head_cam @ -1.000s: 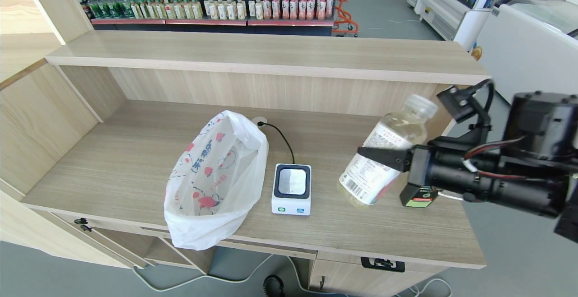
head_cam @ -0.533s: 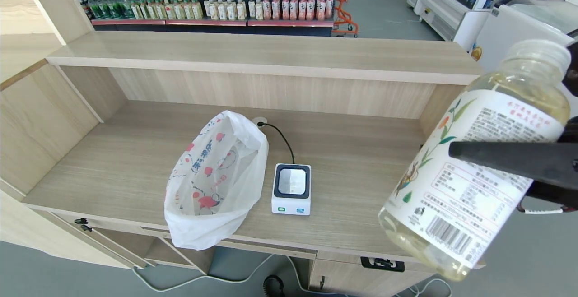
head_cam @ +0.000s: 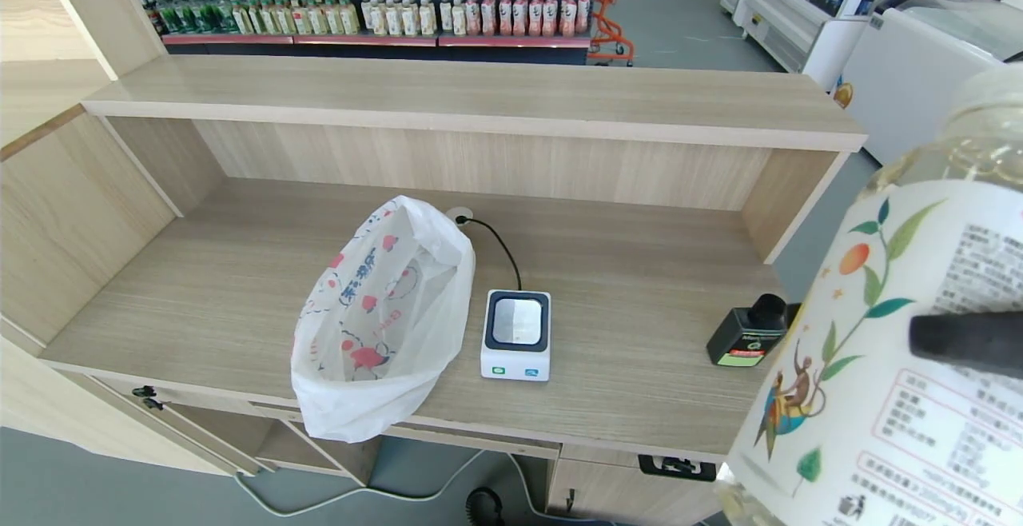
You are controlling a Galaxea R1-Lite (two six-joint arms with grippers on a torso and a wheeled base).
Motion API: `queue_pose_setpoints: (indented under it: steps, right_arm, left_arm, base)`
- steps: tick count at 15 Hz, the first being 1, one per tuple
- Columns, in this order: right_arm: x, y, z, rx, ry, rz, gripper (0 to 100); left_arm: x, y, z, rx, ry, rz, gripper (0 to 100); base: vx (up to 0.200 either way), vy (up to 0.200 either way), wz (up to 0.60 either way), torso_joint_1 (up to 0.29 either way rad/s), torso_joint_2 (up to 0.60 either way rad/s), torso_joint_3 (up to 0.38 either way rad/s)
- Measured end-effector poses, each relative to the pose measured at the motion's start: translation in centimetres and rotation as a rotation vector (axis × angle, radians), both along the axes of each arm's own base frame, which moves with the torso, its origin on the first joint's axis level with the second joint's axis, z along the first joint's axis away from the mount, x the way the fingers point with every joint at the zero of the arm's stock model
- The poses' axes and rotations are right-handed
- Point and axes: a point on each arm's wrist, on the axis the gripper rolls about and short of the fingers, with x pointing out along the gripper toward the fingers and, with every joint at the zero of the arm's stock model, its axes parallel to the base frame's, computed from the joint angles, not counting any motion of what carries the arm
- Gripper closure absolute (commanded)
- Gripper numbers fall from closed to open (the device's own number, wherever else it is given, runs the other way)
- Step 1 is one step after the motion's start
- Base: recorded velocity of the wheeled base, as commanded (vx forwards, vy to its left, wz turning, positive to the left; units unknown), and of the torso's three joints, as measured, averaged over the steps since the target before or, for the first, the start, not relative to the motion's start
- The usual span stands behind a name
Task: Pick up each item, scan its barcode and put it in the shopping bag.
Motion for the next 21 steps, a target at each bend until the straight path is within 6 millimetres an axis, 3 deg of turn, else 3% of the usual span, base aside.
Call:
queue_pose_setpoints:
  steps: [5, 21]
  right_arm:
    - [-1.2, -0.1, 1.7, 0.034, 0.023, 0.074, 100]
    - [-1.6, -0.8, 1.8, 0.045, -0.005, 0.051, 100]
  left_arm:
    - [0.0, 0.0, 0.0, 0.0, 0.0, 0.0, 0]
    - [0.0, 0.0, 0.0, 0.0, 0.0, 0.0, 0]
  base:
    - [0.0, 0.0, 0.0, 0.0, 0.0, 0.0]
    - [0.0, 0.0, 0.0, 0.0, 0.0, 0.0]
